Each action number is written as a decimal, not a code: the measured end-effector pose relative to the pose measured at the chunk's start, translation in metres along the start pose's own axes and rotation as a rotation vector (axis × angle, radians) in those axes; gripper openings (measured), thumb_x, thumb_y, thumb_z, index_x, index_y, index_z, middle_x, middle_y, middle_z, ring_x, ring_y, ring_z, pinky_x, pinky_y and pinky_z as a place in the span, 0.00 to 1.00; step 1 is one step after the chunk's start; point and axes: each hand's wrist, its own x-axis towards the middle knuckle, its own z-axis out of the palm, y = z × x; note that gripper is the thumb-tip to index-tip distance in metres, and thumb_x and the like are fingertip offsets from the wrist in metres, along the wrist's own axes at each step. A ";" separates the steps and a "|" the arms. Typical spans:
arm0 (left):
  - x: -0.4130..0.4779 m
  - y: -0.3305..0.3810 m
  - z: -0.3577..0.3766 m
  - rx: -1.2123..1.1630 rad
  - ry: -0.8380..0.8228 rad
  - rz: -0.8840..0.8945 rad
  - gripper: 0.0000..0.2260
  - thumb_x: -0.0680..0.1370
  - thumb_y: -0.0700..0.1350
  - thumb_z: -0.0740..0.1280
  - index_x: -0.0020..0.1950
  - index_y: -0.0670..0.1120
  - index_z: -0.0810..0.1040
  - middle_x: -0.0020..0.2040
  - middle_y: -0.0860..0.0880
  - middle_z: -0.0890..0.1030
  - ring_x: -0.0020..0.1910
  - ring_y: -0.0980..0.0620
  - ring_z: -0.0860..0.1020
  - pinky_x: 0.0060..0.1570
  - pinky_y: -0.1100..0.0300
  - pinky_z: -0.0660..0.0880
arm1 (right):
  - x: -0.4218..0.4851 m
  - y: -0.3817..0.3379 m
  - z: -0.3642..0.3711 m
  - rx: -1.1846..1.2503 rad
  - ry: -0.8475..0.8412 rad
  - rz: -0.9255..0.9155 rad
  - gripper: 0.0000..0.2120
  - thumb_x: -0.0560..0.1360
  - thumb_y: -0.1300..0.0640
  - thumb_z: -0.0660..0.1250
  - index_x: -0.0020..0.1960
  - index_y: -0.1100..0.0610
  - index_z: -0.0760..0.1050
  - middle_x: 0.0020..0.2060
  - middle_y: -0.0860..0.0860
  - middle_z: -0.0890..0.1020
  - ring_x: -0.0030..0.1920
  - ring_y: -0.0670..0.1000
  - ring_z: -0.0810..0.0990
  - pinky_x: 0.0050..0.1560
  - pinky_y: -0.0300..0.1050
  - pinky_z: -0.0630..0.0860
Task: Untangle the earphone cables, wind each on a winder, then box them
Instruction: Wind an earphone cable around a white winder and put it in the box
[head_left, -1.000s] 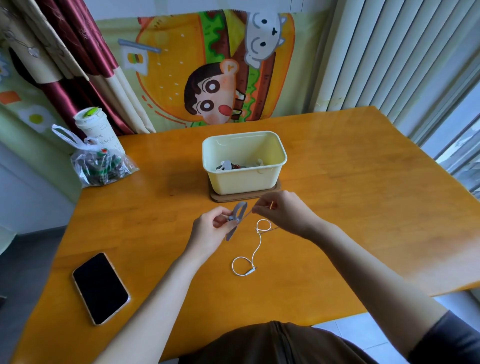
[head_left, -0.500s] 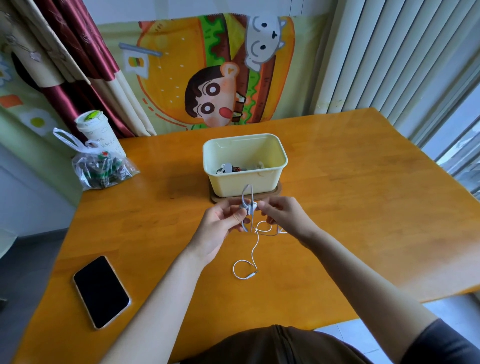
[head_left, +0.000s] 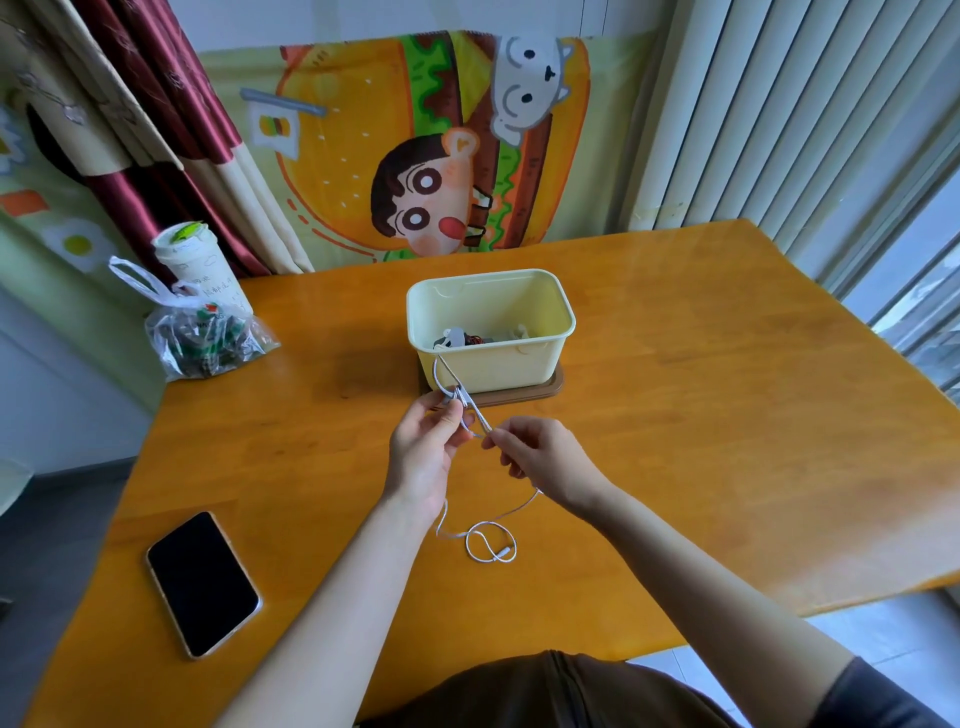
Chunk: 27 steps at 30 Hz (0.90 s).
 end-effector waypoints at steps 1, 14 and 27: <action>0.000 -0.001 -0.001 0.035 0.011 0.015 0.05 0.78 0.34 0.64 0.51 0.41 0.76 0.40 0.45 0.78 0.37 0.53 0.76 0.35 0.67 0.75 | -0.001 -0.001 0.000 -0.030 0.009 -0.027 0.11 0.79 0.57 0.61 0.44 0.57 0.80 0.29 0.46 0.75 0.27 0.39 0.72 0.32 0.30 0.69; -0.003 0.005 0.008 -0.226 0.055 -0.136 0.06 0.80 0.38 0.62 0.49 0.42 0.78 0.40 0.47 0.82 0.33 0.58 0.80 0.32 0.69 0.75 | -0.002 -0.001 -0.002 -0.221 0.071 -0.036 0.11 0.79 0.57 0.60 0.45 0.55 0.80 0.29 0.44 0.75 0.29 0.42 0.72 0.32 0.31 0.68; 0.001 -0.014 -0.005 0.431 0.059 0.157 0.05 0.77 0.37 0.67 0.45 0.47 0.76 0.35 0.47 0.78 0.33 0.52 0.77 0.35 0.59 0.77 | -0.008 -0.010 0.001 -0.344 0.022 -0.178 0.11 0.79 0.54 0.61 0.45 0.54 0.81 0.32 0.51 0.80 0.32 0.53 0.77 0.36 0.49 0.73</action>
